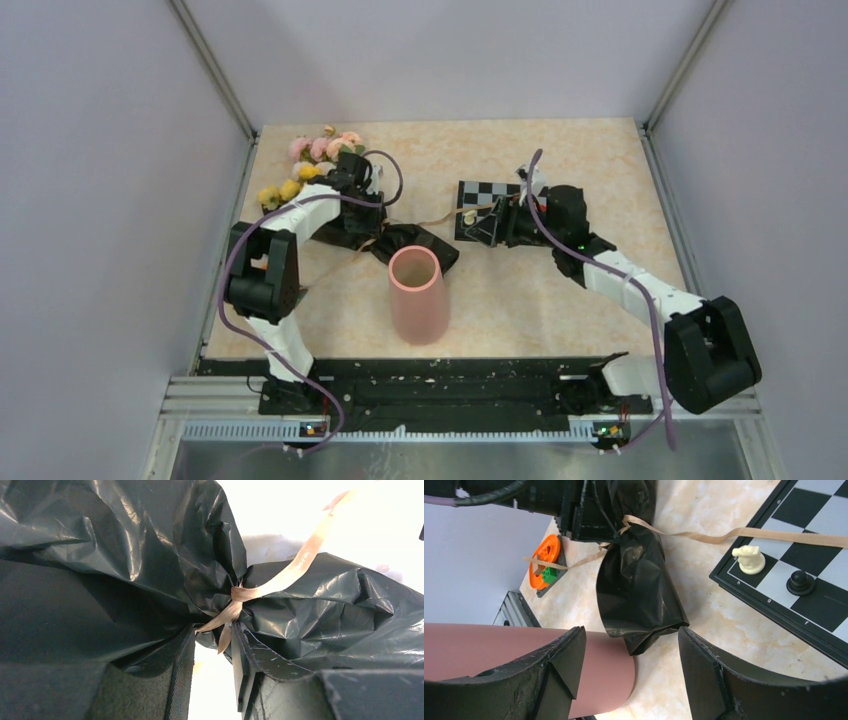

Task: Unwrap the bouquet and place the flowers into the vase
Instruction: Untie the ribbon from the wrapping paper.

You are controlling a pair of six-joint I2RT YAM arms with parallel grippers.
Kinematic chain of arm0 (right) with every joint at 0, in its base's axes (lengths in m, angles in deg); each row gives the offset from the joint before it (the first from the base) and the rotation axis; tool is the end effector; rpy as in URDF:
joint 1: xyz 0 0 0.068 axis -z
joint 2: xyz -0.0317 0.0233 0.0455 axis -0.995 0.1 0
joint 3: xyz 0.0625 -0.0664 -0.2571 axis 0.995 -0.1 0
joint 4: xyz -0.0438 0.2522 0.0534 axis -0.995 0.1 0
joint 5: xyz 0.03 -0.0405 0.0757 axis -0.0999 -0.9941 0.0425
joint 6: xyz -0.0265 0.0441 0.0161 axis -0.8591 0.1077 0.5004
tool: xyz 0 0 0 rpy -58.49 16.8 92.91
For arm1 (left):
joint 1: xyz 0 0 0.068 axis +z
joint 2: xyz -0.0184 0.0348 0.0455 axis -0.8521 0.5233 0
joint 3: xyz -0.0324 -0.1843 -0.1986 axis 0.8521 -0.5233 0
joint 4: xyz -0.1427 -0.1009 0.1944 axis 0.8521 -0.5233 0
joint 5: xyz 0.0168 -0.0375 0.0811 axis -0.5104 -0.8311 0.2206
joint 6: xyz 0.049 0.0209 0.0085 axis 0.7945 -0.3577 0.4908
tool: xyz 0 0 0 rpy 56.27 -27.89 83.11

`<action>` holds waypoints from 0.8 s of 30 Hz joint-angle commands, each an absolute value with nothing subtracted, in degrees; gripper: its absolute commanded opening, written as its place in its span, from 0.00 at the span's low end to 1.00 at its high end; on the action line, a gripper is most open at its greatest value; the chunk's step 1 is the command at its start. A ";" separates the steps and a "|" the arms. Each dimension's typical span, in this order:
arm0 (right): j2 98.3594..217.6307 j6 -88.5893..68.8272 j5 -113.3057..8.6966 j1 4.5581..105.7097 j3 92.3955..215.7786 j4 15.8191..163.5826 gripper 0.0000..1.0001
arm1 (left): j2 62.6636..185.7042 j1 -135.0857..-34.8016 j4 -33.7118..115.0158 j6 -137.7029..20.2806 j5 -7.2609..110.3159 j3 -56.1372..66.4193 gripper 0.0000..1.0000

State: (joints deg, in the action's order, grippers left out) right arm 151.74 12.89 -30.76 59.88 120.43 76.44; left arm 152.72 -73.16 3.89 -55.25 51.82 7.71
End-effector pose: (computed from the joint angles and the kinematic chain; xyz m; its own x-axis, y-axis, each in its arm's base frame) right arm 0.2552 0.1346 0.2495 -0.6570 0.1755 -0.7332 -0.5208 0.5975 0.6097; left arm 0.3613 -0.1001 0.2045 -0.9035 0.0928 -0.4185 0.1850 0.9651 -0.1854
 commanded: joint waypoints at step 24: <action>149.70 10.04 -32.34 59.12 119.06 77.05 0.69 | 147.73 -73.30 5.89 -55.00 49.43 8.24 0.24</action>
State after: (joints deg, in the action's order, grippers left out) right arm 149.58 11.38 -31.87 59.88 119.21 77.23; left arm 152.85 -73.16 4.40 -54.70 50.25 7.73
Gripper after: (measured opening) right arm 0.691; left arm 0.223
